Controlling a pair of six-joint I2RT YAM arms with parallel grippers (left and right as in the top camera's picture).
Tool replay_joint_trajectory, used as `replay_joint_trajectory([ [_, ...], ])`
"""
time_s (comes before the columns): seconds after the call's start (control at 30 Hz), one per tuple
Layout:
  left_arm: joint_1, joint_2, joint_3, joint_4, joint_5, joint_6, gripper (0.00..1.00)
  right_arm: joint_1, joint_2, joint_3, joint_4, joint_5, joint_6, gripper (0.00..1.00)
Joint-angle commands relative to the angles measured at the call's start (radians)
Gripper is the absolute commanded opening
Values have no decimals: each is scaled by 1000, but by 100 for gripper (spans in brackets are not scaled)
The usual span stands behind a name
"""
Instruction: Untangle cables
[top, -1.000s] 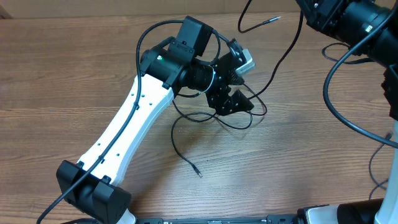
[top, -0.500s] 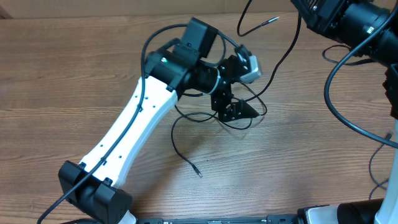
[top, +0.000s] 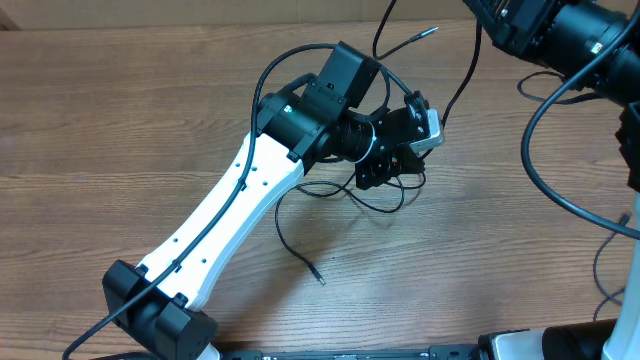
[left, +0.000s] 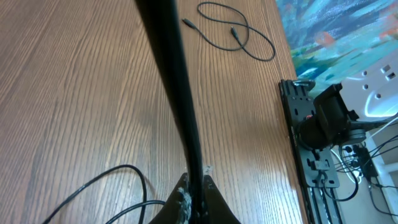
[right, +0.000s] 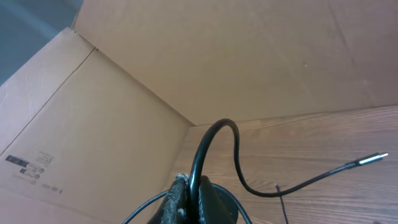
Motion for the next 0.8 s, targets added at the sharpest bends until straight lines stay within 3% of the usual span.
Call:
replay_joint_trajectory([
  [0.0, 3, 8, 10, 6, 48, -13, 4, -4, -16, 26, 4, 59, -3, 4],
  [0.17, 3, 2, 10, 16, 127, -73, 4, -4, -16, 26, -26, 155, -4, 4],
  [0.33, 10, -37, 13, 29, 126, -236, 4, -4, -14, 25, -146, 435, -4, 4],
  [0.43, 16, -105, 13, 66, 114, -305, 4, -4, -3, 25, -237, 523, -11, 22],
  [0.6, 16, -228, 13, 175, -32, -473, 4, -3, 9, 24, -355, 528, -52, 88],
  [0.67, 16, -275, 13, 207, -122, -528, 4, -3, 11, 24, -392, 528, -76, 100],
  [0.77, 16, -338, 13, 228, -252, -579, 4, -3, 11, 24, -426, 528, -131, 100],
])
